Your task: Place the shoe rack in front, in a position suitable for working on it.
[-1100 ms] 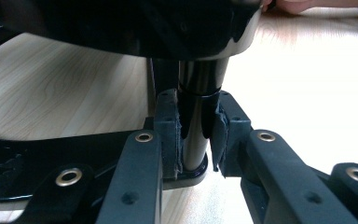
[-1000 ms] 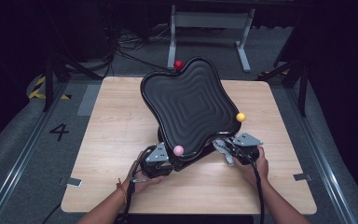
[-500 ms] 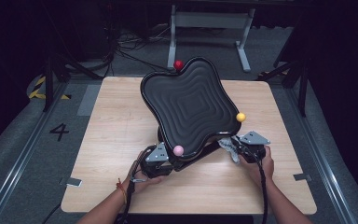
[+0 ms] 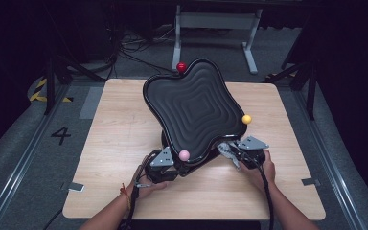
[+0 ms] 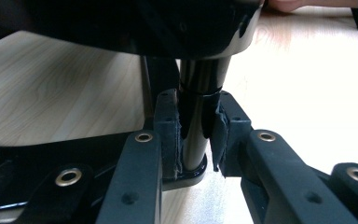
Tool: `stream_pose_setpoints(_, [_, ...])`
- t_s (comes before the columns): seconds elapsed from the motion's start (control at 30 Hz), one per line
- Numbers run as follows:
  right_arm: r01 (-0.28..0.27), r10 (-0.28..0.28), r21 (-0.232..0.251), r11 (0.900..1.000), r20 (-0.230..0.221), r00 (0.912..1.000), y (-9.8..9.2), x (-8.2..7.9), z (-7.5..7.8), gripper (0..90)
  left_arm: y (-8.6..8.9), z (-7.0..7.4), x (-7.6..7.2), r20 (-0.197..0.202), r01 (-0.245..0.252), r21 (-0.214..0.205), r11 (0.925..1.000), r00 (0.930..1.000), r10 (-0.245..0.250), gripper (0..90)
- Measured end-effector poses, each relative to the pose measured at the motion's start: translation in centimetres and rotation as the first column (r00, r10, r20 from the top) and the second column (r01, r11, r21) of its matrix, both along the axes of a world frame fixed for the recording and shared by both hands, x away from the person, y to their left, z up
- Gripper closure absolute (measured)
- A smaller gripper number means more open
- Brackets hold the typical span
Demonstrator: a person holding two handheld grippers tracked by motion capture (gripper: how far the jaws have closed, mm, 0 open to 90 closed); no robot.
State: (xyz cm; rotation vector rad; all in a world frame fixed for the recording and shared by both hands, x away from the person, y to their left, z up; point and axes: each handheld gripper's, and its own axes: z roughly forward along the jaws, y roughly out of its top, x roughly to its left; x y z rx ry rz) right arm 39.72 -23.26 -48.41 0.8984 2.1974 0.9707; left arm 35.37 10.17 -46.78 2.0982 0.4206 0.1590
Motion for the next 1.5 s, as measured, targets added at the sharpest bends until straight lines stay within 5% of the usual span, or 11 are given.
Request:
stream_pose_setpoints(0.47, [-0.165, 0.165, -0.028, 0.9859, 0.009, 0.9862, 4.4, -1.2, 0.6, 82.0, -0.2, -0.1, 0.0, -0.008, 0.01, 0.0, 0.9999, 0.9999, -0.01, 74.3])
stream_pose_setpoints(0.73, [-0.278, 0.278, 0.003, 0.9605, 0.001, 0.9605, 7.6, -2.7, 0.8, 81.9, -0.2, -0.1, 0.1, -0.011, 0.016, -0.002, 0.9999, 0.9998, -0.016, 74.2])
stream_pose_setpoints(0.9, [-0.316, 0.317, 0.068, 0.9462, -0.007, 0.9482, 8.8, -3.8, 0.5, 82.0, -0.2, -0.1, 0.0, -0.013, 0.015, -0.003, 0.9999, 0.9998, -0.015, 74.2])
stream_pose_setpoints(1.03, [-0.345, 0.346, 0.07, 0.9362, -0.004, 0.9384, 9.6, -4.3, 0.4, 81.9, -0.2, -0.2, 0.1, -0.015, 0.015, -0.009, 0.9998, 0.9998, -0.015, 74.1])
stream_pose_setpoints(1.27, [-0.35, 0.351, 0.062, 0.9346, -0.002, 0.9364, 10.0, -4.5, 0.4, 81.8, -0.1, -0.2, 0.1, -0.025, 0.015, -0.011, 0.9998, 0.9996, -0.016, 73.9])
stream_pose_setpoints(1.5, [-0.313, 0.312, 0.023, 0.9495, 0.03, 0.9495, 9.2, -3.9, 0.3, 81.8, -0.1, -0.2, 0.1, -0.025, 0.013, -0.01, 0.9999, 0.9996, -0.014, 73.9])
